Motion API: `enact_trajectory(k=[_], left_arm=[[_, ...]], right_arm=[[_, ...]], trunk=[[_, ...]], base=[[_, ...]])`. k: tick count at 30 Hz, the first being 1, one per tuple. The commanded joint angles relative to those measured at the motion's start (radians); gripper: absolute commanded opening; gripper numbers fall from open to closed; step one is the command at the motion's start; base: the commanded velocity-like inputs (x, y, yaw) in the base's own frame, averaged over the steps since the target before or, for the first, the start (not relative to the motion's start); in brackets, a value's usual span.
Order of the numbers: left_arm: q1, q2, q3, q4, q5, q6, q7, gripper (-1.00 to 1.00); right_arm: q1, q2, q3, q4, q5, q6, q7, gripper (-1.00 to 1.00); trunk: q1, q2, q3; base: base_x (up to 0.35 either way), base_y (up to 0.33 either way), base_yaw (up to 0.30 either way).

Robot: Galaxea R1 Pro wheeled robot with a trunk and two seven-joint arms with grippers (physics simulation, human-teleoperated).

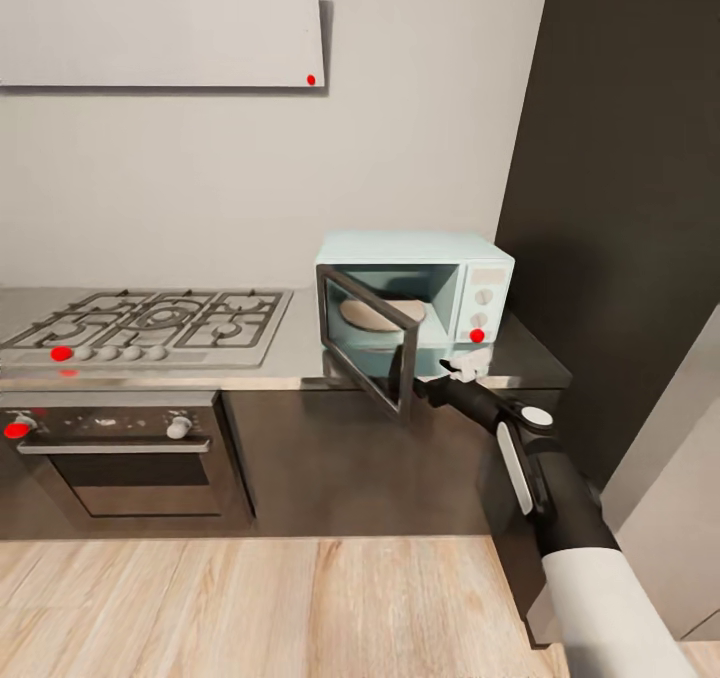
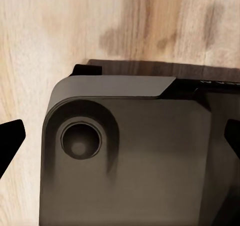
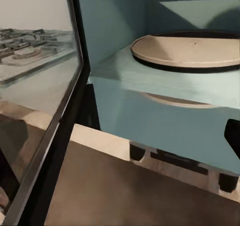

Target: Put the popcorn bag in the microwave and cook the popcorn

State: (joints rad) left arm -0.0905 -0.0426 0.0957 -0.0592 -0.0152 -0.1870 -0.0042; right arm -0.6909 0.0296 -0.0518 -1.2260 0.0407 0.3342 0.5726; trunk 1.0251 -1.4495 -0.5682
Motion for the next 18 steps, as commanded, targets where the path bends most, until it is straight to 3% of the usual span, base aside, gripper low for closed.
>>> enact_trajectory(k=[1, 7, 11, 15, 18], left_arm=[[0.000, 0.000, 0.007, 0.001, -0.002, -0.003, -0.001, 1.00], [-0.001, -0.002, 0.006, 0.001, -0.003, -0.003, -0.001, 1.00], [-0.001, -0.002, 0.006, 0.001, -0.003, -0.003, 0.000, 1.00], [-0.001, -0.002, 0.006, 0.001, -0.003, -0.003, 0.000, 1.00], [-0.001, -0.003, 0.005, 0.001, -0.003, -0.003, 0.000, 1.00]], right_arm=[[0.000, 0.007, -0.003, -0.001, 0.003, 0.006, 0.008, 1.00], [0.001, 0.047, 0.003, 0.000, 0.008, -0.002, 0.011, 1.00], [0.003, 0.059, 0.084, 0.000, 0.006, -0.004, 0.000, 1.00], [0.004, 0.070, 0.099, 0.000, 0.004, -0.004, -0.002, 1.00], [0.006, 0.098, 0.104, 0.001, 0.010, -0.004, -0.002, 1.00]], trunk=[[0.000, -0.001, -0.001], [0.000, -0.001, -0.001], [0.000, -0.001, -0.001], [0.000, -0.001, -0.001], [0.000, -0.001, -0.001]], base=[[-0.003, 0.002, 0.000], [0.000, 0.000, 0.000], [0.000, 0.000, 0.000], [0.000, 0.000, 0.000], [0.000, 0.000, 0.000]])
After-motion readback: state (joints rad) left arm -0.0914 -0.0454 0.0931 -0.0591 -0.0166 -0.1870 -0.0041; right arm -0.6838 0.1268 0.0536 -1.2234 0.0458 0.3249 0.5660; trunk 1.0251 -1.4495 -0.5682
